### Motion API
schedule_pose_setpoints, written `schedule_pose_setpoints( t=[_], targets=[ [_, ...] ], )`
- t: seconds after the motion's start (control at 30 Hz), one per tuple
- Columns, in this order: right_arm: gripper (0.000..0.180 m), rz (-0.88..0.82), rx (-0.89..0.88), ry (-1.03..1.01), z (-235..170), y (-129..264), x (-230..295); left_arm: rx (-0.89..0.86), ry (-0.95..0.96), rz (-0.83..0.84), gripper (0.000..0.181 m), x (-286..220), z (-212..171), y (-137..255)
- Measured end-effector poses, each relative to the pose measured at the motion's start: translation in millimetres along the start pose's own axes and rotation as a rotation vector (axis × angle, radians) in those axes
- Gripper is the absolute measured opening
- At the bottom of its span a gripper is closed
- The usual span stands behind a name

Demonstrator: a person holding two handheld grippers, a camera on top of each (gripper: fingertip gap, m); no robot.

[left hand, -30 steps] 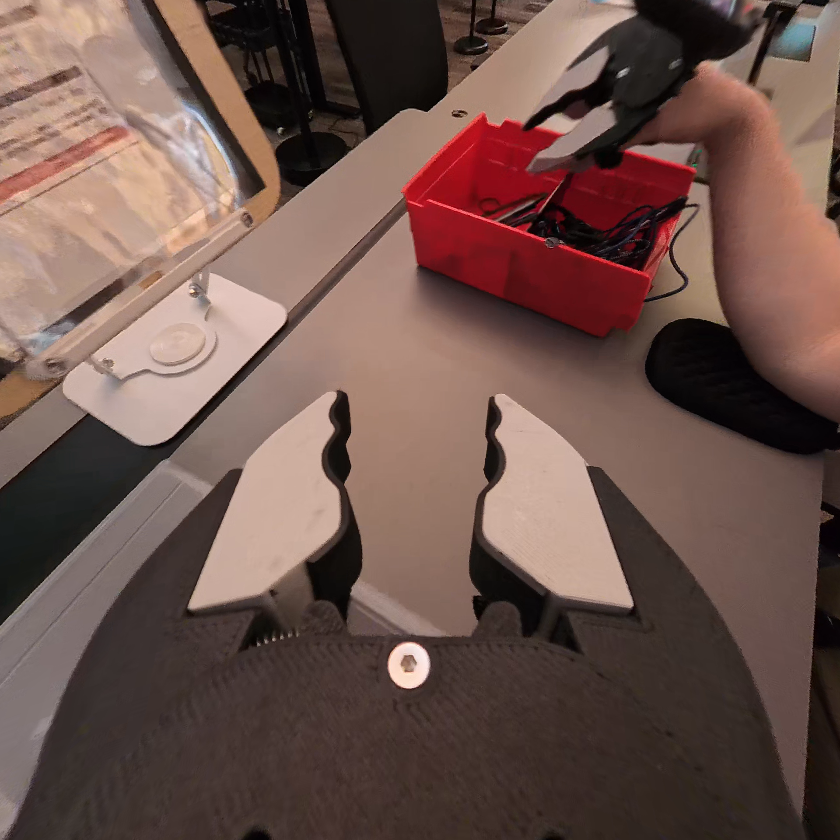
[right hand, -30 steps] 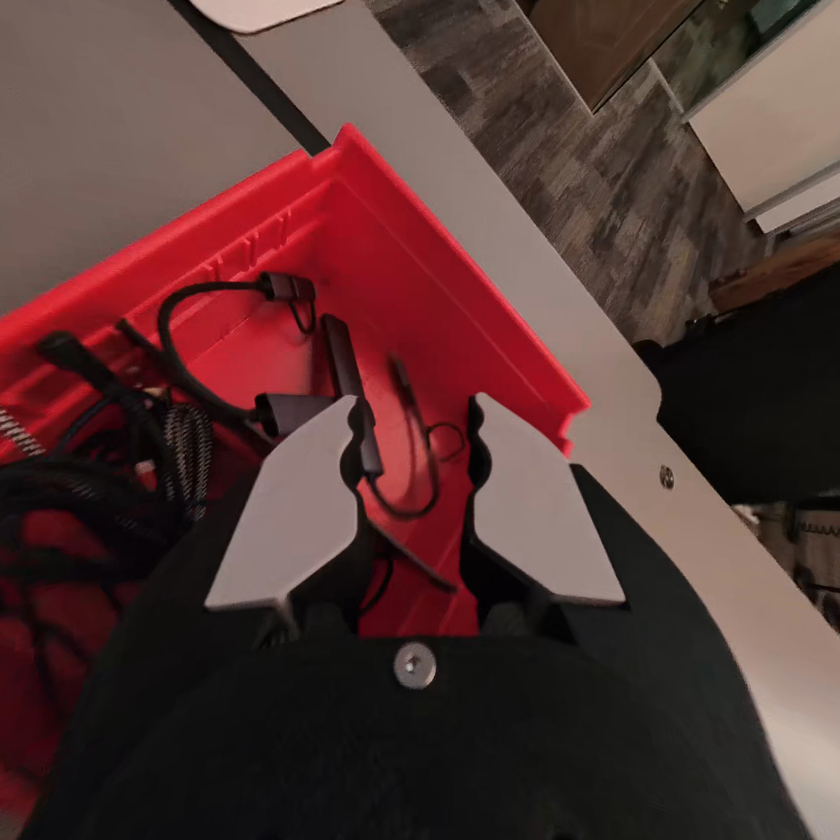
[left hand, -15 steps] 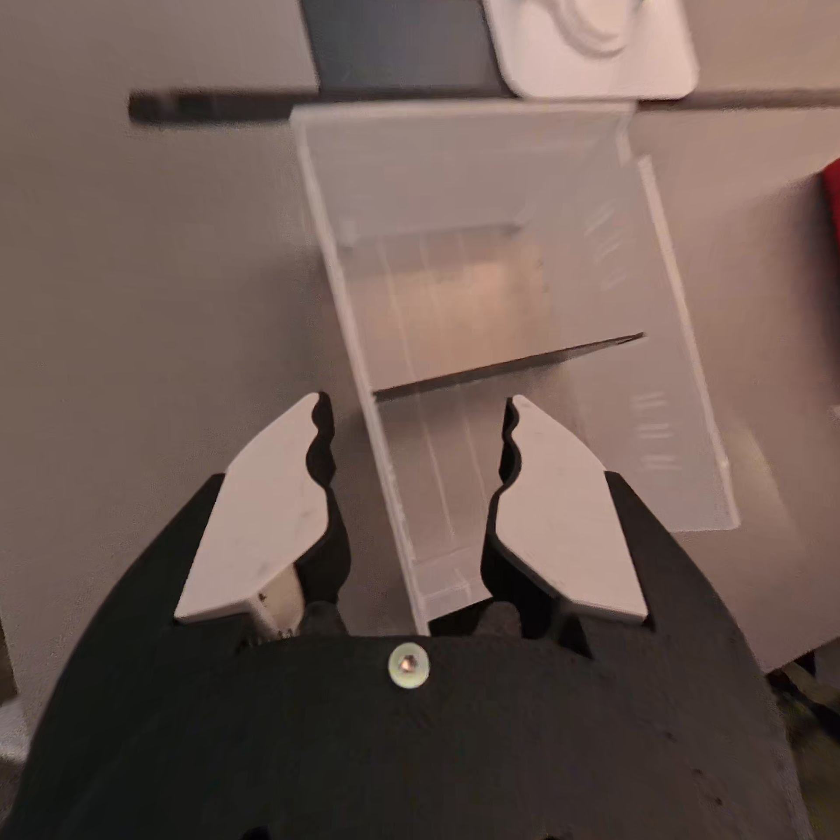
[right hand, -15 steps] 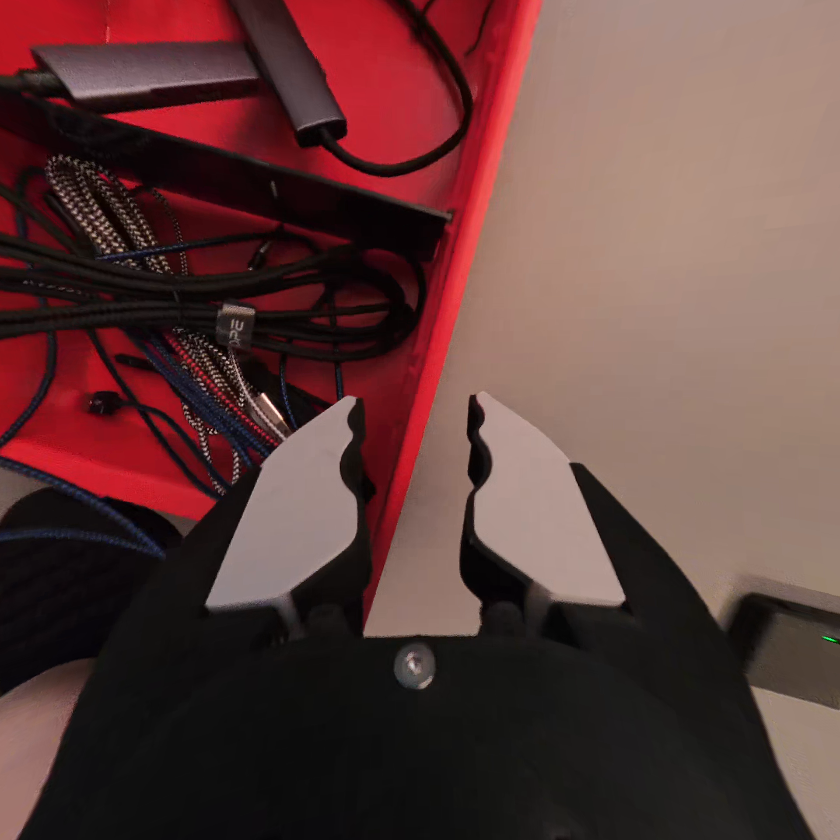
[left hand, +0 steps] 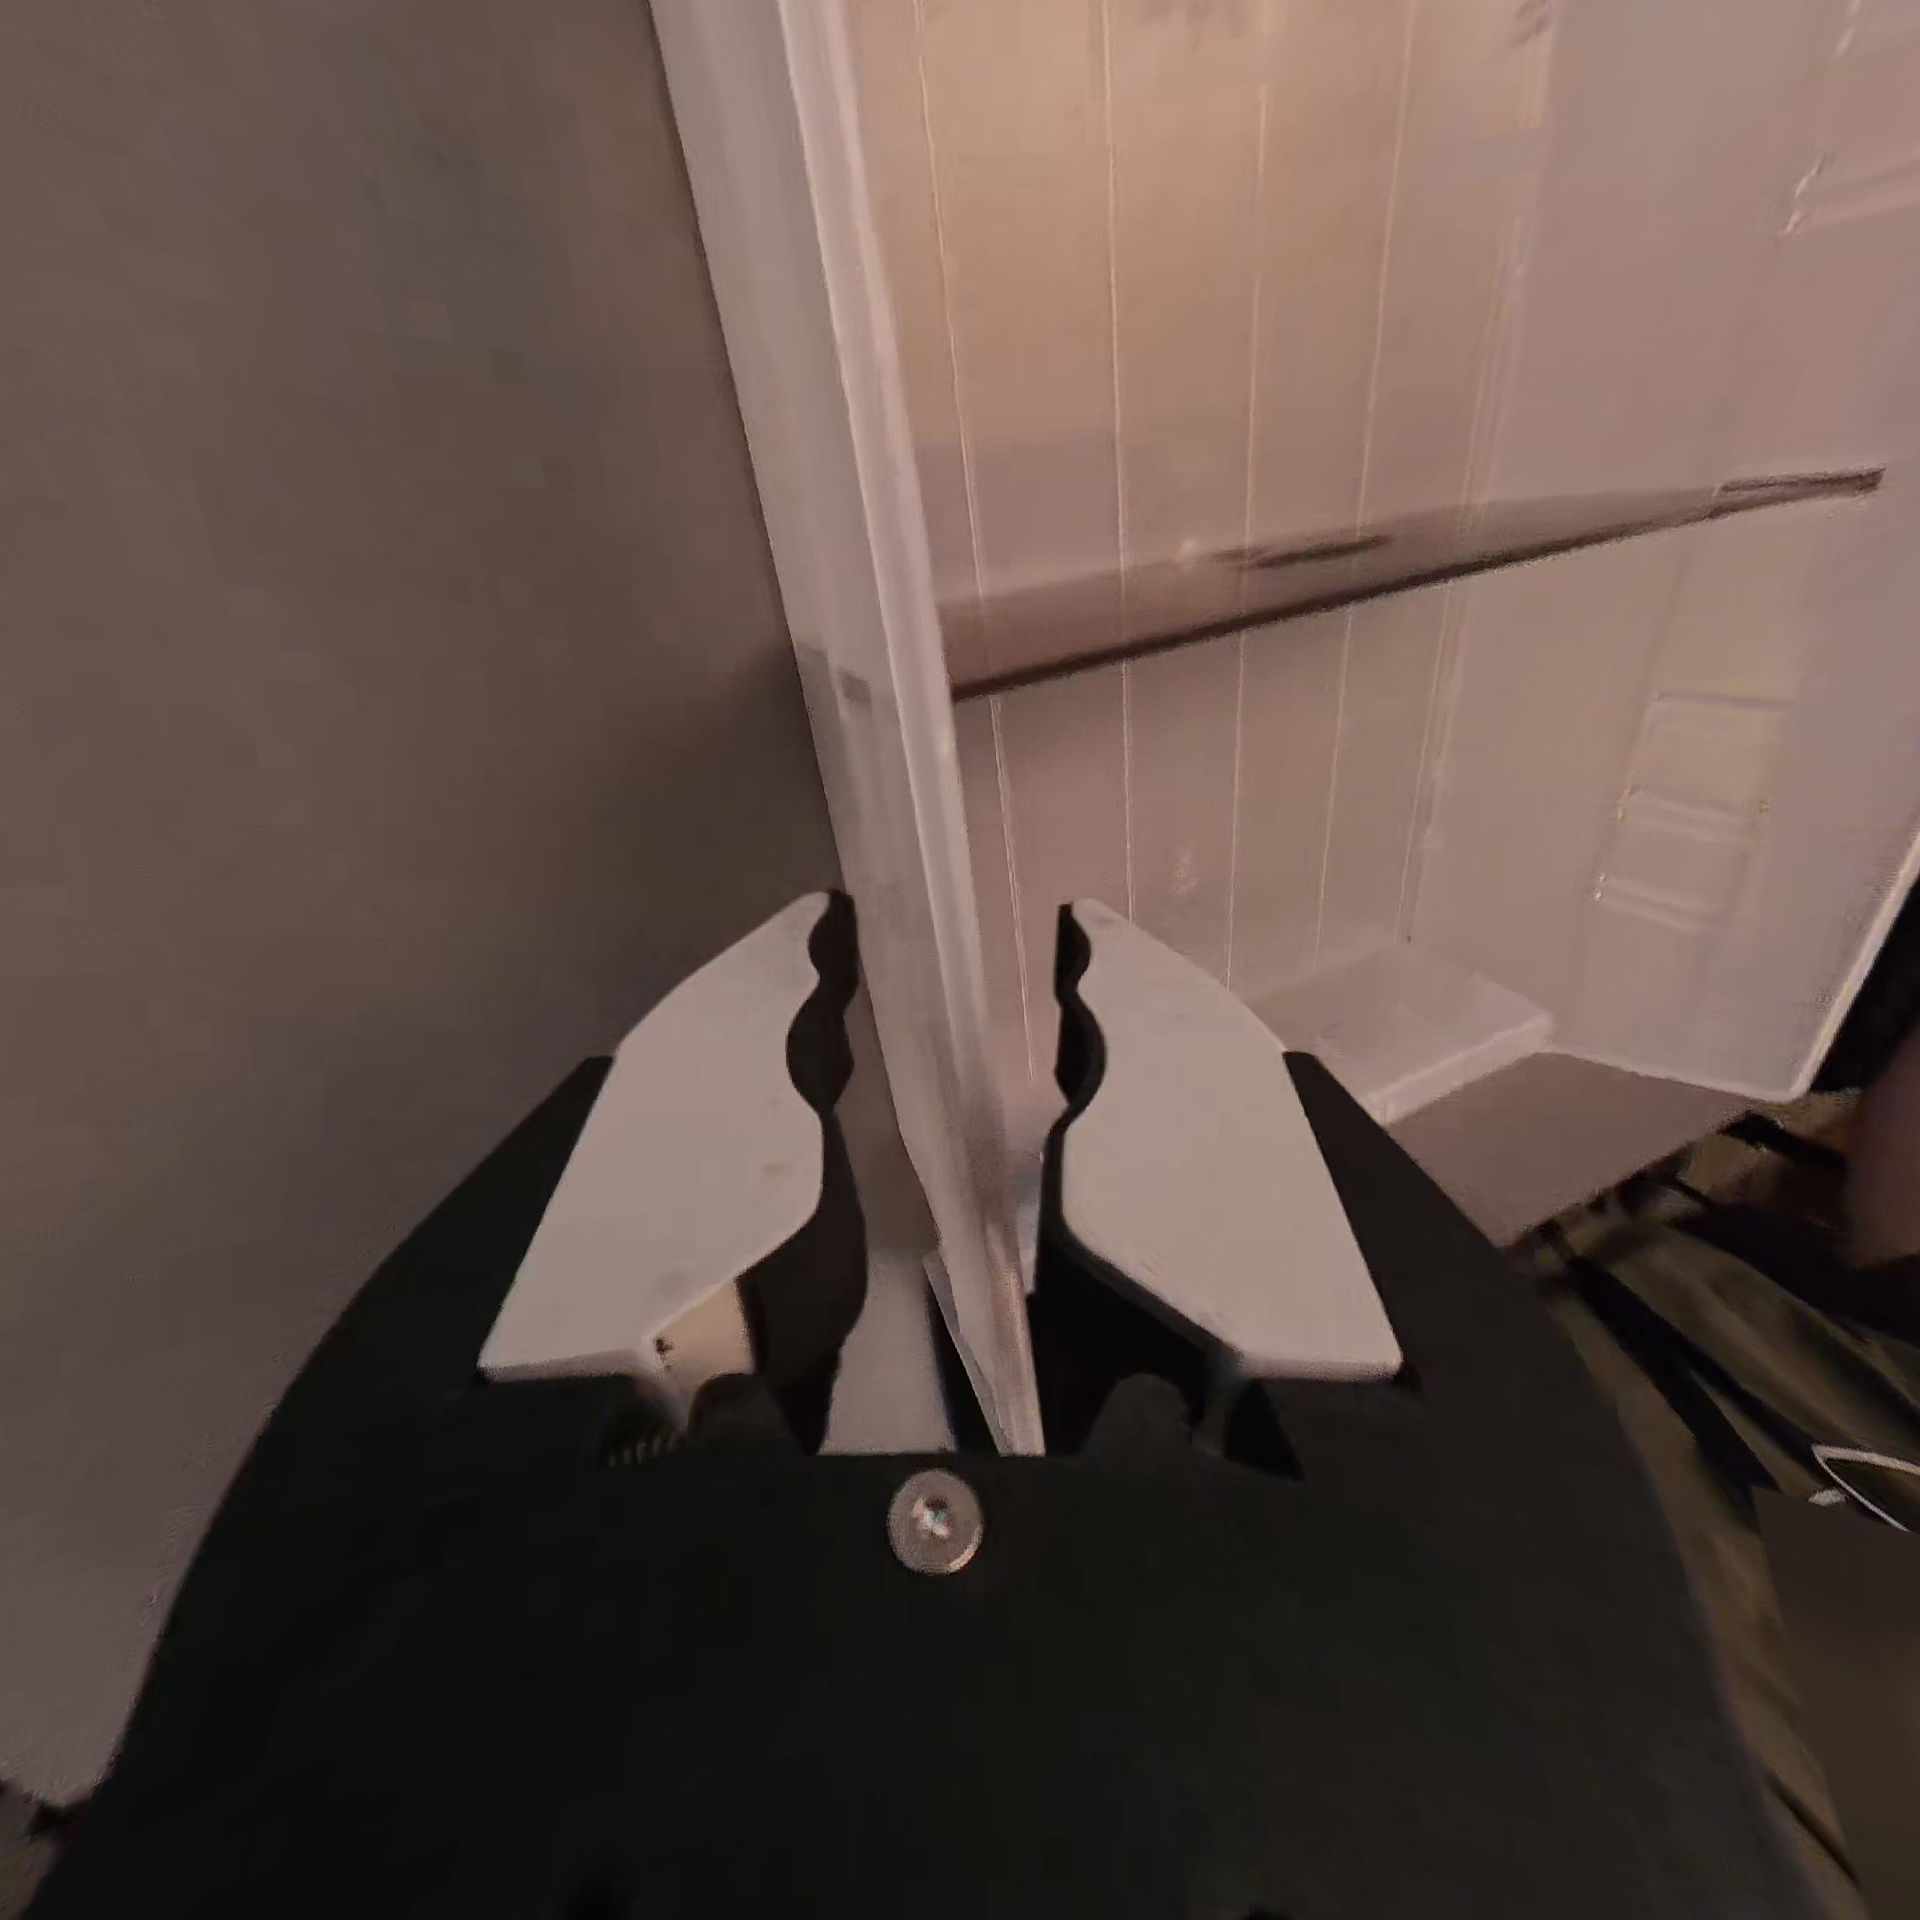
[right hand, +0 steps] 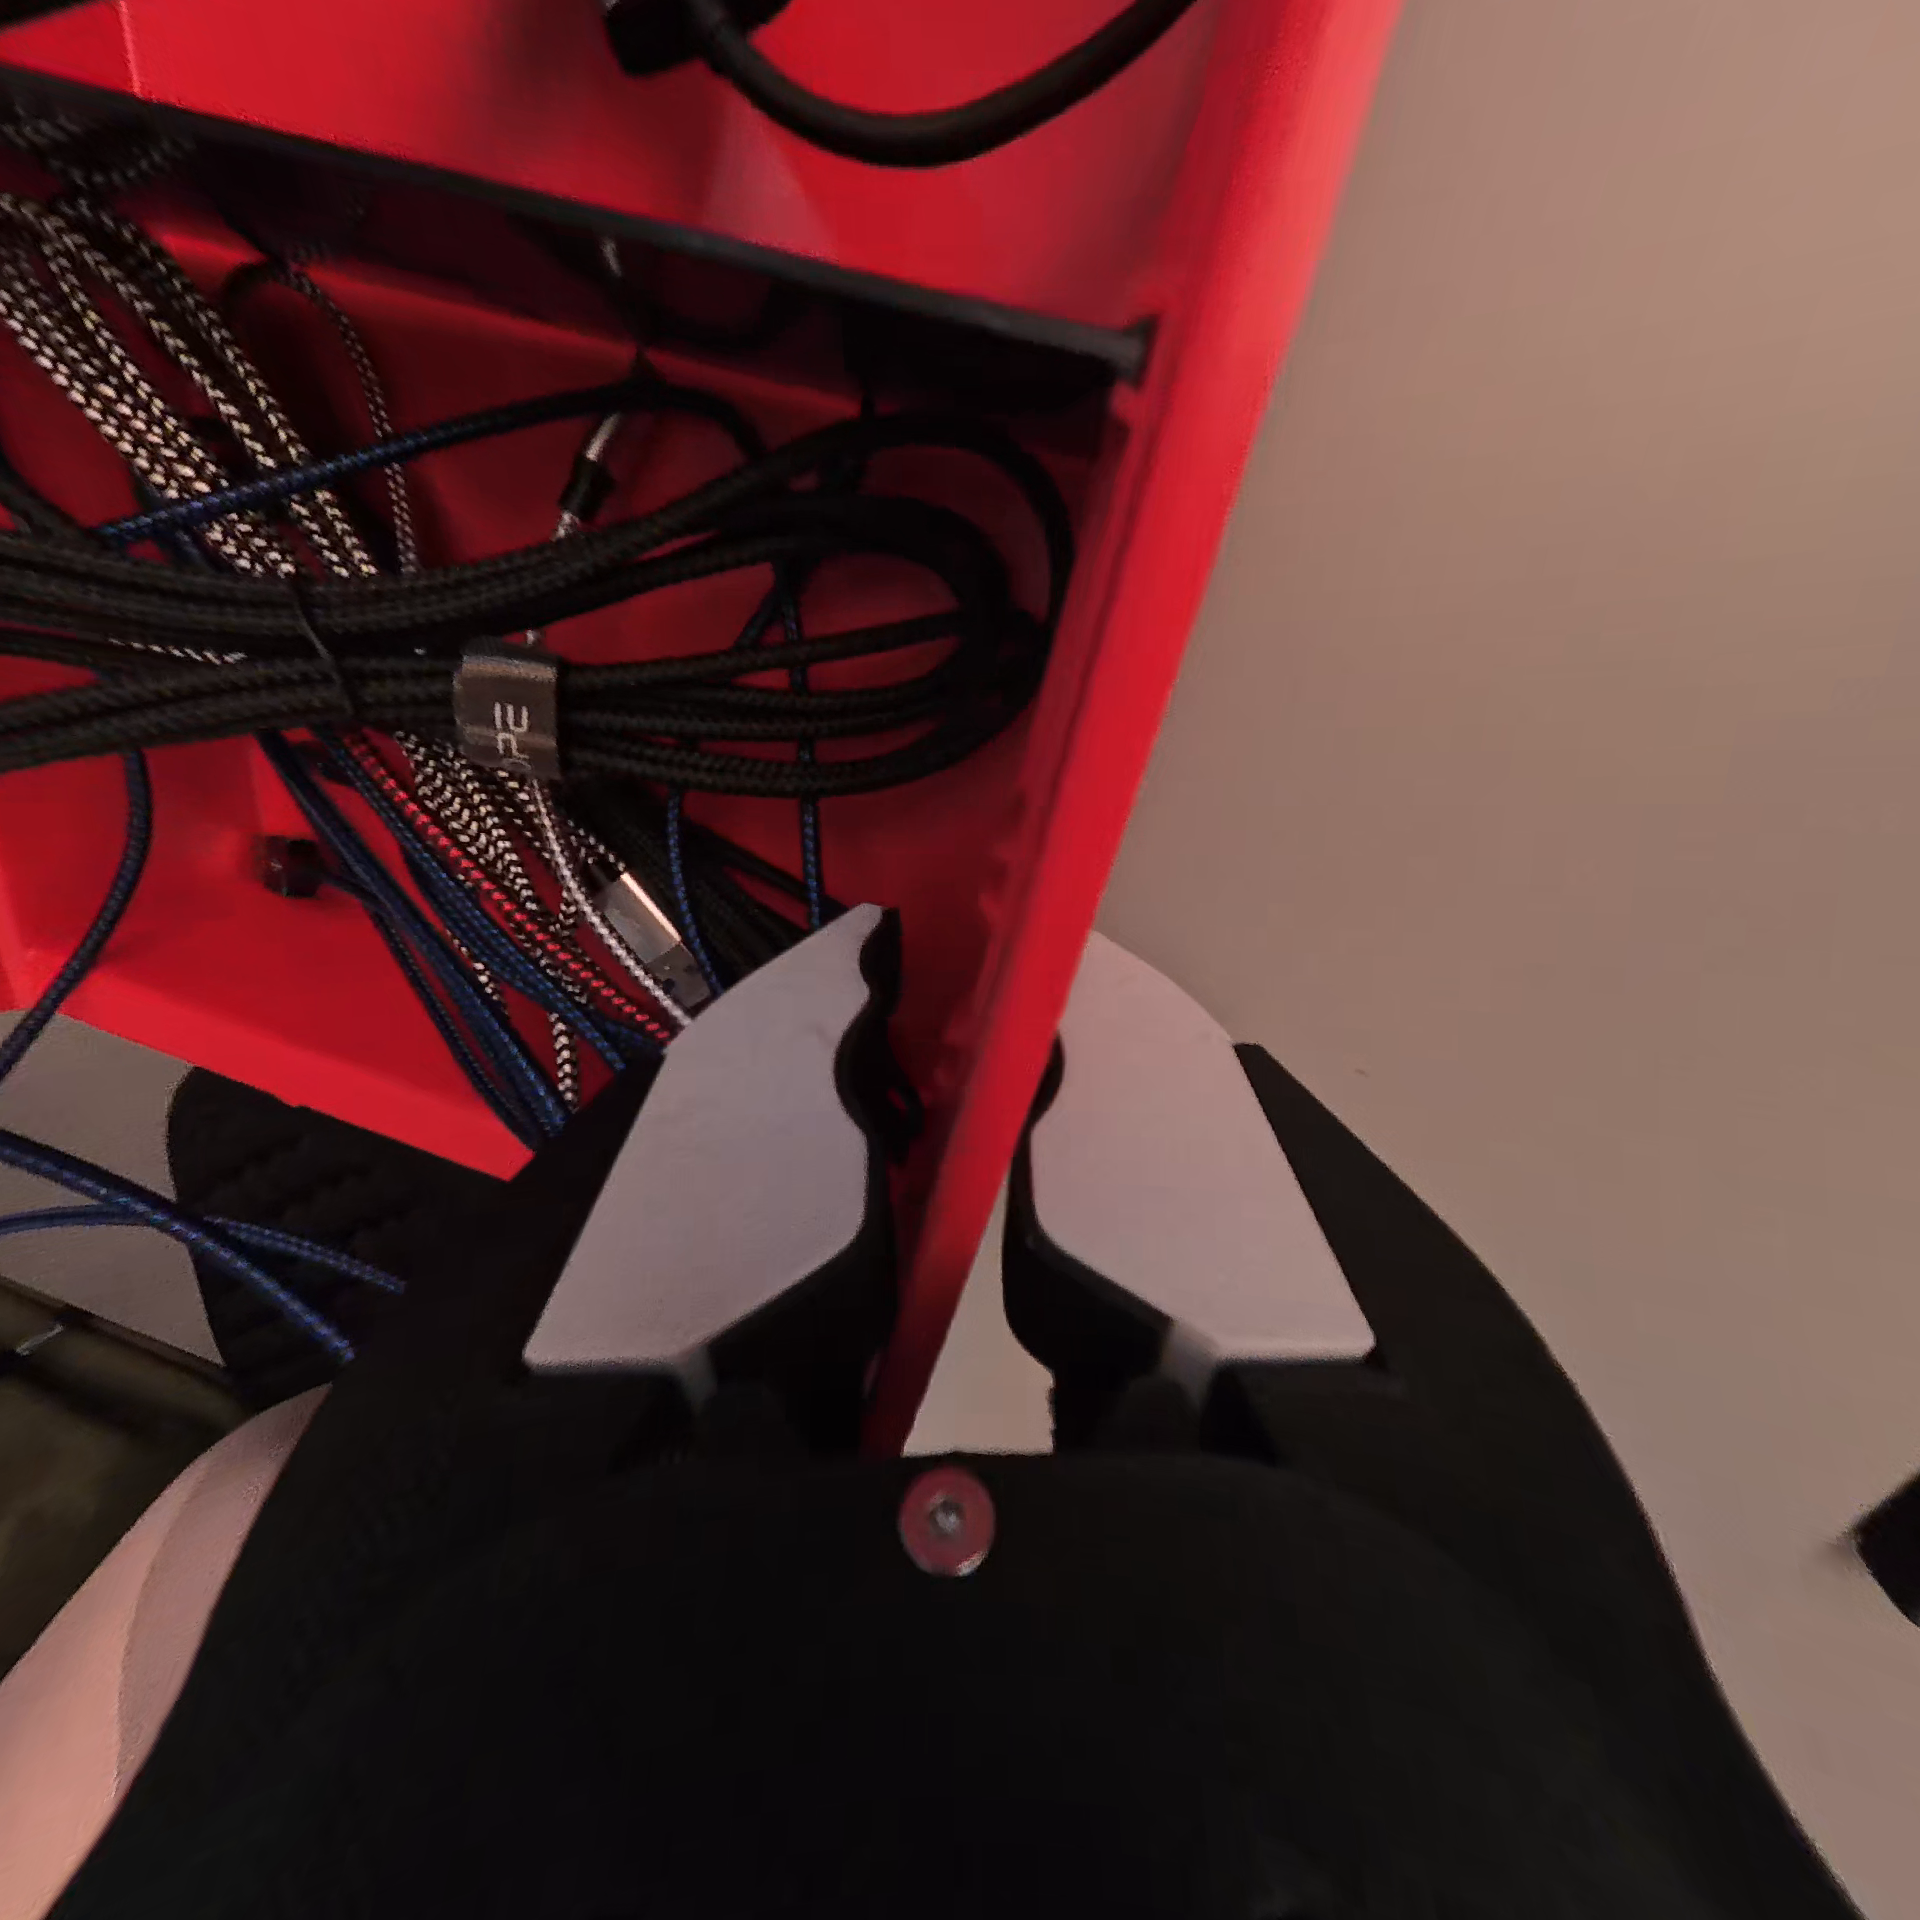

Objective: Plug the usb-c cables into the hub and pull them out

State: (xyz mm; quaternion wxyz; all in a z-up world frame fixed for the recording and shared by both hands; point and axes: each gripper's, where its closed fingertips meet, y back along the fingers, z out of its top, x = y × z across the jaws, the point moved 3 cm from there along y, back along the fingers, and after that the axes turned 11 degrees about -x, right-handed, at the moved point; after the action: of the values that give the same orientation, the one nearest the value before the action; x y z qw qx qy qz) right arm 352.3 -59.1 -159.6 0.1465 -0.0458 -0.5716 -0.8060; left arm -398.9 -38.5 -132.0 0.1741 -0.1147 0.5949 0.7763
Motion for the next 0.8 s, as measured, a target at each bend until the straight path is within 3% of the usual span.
schedule_pose_setpoints(
  t=[0.13, 0.47, 0.8],
  targets=[
    [0.013, -0.05, 0.07, 0.071, -1.6, -1.7, 3.8, 0.072, 0.075, -0.012, 0.03, 0.6, -10.4, -4.6],
    [0.016, -0.023, 0.18, 0.135, 9.3, -14.3, 38.1, 0.261, -0.084, 0.195, 0.009, -15.6, -16.7, -14.0],
    [0.016, -0.007, 0.316, 0.204, 26.0, -32.9, 93.0, 0.293, -0.21, 0.286, 0.017, -65.5, 4.8, -44.5]
  ],
)
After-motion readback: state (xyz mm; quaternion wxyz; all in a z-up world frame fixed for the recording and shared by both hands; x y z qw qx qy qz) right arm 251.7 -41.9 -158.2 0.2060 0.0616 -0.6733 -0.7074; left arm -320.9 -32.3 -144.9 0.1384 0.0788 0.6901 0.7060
